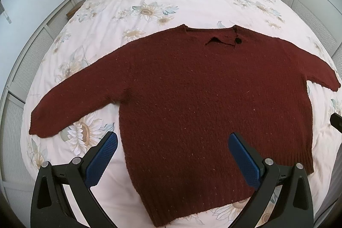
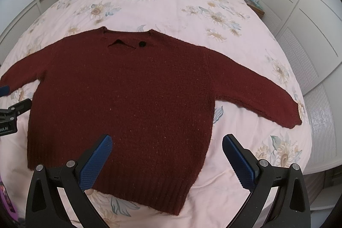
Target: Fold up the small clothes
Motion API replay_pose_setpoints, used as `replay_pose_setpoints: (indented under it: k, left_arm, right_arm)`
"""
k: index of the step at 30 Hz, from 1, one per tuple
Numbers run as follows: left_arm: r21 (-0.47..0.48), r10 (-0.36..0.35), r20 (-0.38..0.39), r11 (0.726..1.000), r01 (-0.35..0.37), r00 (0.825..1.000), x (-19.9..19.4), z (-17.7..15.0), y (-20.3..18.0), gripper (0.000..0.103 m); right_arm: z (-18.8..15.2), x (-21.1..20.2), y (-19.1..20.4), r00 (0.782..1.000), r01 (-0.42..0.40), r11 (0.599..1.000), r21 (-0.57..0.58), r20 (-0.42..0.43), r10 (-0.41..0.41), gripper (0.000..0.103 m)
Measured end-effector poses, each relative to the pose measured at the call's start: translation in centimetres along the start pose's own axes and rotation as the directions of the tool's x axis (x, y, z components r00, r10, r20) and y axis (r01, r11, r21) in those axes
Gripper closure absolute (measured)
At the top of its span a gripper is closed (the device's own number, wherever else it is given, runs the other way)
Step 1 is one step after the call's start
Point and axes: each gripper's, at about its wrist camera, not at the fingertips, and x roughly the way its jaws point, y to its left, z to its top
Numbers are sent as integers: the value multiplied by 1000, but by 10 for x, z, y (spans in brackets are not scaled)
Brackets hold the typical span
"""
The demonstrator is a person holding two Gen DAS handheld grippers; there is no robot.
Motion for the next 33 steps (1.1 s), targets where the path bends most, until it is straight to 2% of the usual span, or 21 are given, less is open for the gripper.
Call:
replay_pose_setpoints:
  k: [5, 10, 17, 23, 28, 33]
  left_arm:
    - [-8, -11, -10, 1000, 11, 1000, 5, 2, 2, 1]
    - [-8, -21, -11, 1000, 21, 1000, 16, 13, 8, 1]
    - [34, -10, -17, 999, 11, 1000, 32, 33, 13, 1]
    - [43, -35, -32, 998, 36, 999, 50, 56, 17, 1]
    - [12, -82, -35, 997, 83, 996, 61, 69, 23, 1]
    - [9, -93, -53, 996, 93, 994, 76, 73, 23, 1]
  right_arm:
    - [0, 8, -20, 1000, -15, 998, 65, 18, 14, 0]
    - [6, 19, -63, 999, -10, 986, 165, 36, 4, 0]
    - [23, 37, -146, 995, 78, 960, 269, 45, -93, 0]
    - [34, 66, -230, 991, 130, 910, 394, -16, -134, 0]
    - [33, 109, -291, 983, 185, 856, 482, -95, -159, 0]
    - [13, 166, -335, 973, 216, 782, 584, -192, -126, 0]
